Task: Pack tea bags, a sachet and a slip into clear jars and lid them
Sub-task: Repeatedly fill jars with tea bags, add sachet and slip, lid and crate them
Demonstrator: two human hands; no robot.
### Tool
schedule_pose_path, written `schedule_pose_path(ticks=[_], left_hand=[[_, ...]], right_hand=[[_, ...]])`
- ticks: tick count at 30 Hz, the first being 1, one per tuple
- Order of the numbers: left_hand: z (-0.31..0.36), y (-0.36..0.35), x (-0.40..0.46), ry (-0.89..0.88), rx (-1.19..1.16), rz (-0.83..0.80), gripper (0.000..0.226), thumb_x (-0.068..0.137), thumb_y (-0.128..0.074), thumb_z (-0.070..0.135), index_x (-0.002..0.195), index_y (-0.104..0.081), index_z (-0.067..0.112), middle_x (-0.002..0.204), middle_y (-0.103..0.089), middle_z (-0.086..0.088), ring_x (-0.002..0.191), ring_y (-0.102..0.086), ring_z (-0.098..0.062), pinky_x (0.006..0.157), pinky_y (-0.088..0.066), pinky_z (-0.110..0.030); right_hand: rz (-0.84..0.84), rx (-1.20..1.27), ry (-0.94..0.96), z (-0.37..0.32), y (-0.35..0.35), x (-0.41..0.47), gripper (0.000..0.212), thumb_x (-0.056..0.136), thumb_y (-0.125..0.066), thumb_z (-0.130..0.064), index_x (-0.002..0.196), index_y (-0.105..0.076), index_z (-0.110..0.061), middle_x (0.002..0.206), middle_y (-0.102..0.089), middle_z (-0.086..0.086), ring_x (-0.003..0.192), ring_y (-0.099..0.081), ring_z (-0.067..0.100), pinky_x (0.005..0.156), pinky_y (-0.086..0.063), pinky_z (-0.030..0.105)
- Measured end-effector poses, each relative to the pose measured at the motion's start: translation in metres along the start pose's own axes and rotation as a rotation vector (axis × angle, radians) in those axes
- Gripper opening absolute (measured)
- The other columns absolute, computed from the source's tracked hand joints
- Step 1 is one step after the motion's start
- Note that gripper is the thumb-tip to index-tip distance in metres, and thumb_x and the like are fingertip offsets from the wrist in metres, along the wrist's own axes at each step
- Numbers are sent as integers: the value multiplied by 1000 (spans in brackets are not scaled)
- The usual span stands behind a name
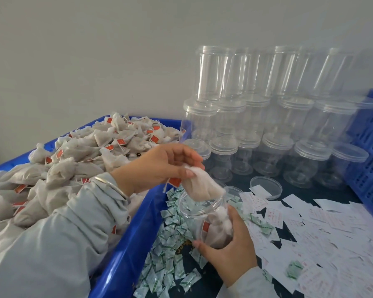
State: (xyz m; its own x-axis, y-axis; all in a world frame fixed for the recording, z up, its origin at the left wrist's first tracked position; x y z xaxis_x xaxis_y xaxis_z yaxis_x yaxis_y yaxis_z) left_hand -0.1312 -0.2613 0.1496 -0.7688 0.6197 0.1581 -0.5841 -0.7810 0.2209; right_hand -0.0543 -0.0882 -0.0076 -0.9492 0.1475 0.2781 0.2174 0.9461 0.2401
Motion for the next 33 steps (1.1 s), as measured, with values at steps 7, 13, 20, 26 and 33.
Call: schedule_pose_path(ticks=[7, 13, 20, 26, 33], left_hand=[[-9, -15, -1, 248, 307, -247, 27, 89, -60, 3, 102, -64, 26, 103, -70, 2, 73, -66, -9, 62, -55, -23], [-10, -7, 4, 179, 322, 0, 18, 89, -62, 4, 93, -66, 21, 93, -73, 0, 86, -71, -12, 72, -54, -20], [-15, 77, -14, 315, 1135, 785, 15, 89, -52, 18, 96, -65, 21, 95, -60, 3, 87, -55, -14, 71, -42, -24], [-35, 106, -30, 795, 1229, 626, 50, 81, -56, 54, 108, -57, 13, 120, -56, -18, 113, -50, -39, 92, -44, -44], [-36, 104, -36, 979, 1280, 331, 108, 59, -69, 72, 147, -24, 27, 152, -22, -11, 138, -27, -34, 107, -31, -44]], right_hand=[[-7, 17, -46, 3, -5, 2, 99, 30, -82, -57, 113, -27, -67, 123, -39, -36, 117, -41, -14, 98, -35, 19], [-55, 40, -31, 3, -6, 3, 101, 33, -84, -51, 123, -38, -51, 125, -52, -20, 114, -51, -4, 97, -47, 28], [-37, 118, -9, -3, 0, 0, 96, 44, -94, -10, 119, -42, -41, 118, -53, -19, 99, -50, -24, 74, -39, -4], [-24, 87, -41, -2, 2, -2, 97, 45, -95, -23, 119, -37, -48, 120, -50, -25, 106, -45, -21, 78, -35, -3], [-18, 95, -46, 0, 2, -2, 96, 43, -95, -24, 116, -39, -50, 109, -57, -31, 104, -45, -24, 76, -36, -4]])
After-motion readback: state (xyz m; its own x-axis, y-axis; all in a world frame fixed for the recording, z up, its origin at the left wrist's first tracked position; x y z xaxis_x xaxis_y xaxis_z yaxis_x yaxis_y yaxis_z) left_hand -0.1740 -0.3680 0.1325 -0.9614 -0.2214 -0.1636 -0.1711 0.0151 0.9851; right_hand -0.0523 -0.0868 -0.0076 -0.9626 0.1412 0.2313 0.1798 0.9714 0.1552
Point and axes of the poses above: each hand's wrist, its own x-axis towards the middle knuckle, its own y-axis out of the back of the hand, z = x × y, the point moved 2 cm from there along x, towards the middle knuckle
